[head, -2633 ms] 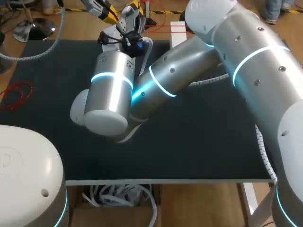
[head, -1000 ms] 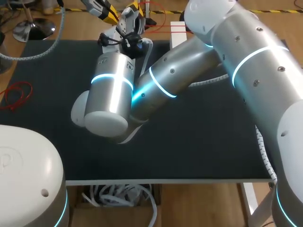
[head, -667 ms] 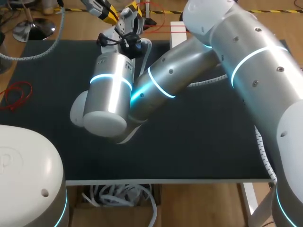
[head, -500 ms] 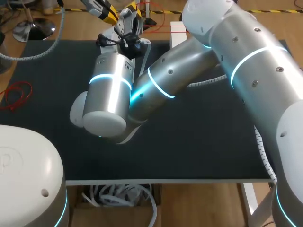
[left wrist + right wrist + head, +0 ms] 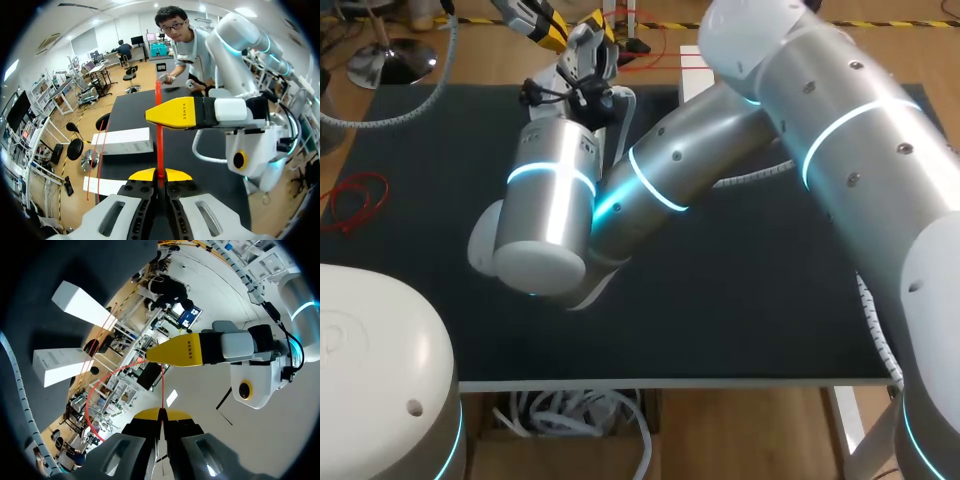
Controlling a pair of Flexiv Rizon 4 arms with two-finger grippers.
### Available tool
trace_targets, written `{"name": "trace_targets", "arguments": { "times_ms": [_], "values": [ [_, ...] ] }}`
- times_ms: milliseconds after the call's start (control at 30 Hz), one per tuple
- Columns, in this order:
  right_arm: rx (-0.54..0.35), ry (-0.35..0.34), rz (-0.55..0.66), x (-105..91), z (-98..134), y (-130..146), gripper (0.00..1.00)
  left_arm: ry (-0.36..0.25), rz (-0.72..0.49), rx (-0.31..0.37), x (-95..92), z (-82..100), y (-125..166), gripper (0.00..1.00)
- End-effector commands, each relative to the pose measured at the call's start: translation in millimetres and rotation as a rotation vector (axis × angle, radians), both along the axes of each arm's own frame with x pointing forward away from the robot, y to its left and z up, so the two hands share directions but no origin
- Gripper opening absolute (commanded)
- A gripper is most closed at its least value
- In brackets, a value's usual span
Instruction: Grab the tape and strap the tape.
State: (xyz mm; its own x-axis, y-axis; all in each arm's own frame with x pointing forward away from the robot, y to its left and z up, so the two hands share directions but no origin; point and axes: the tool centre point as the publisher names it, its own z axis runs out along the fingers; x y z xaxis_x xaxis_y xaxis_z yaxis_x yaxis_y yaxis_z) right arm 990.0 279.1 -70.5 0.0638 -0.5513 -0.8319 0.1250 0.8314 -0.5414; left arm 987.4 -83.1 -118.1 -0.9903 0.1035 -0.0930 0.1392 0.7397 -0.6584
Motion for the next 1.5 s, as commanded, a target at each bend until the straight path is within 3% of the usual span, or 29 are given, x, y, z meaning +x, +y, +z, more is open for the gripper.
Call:
{"name": "trace_targets", "arguments": {
  "times_ms": [33, 1500],
  "values": [
    [-0.006, 0.004, -0.004, -0.1, 0, 4, 0.00, 0.003, -0.001, 0.005, 0.9, 1.1, 0, 0.00],
    [-0.050, 0.038, -0.006, 2.1, -15, 16, 0.00, 0.003, -0.001, 0.005, 0.9, 1.1, 0, 0.00]
  ]
}}
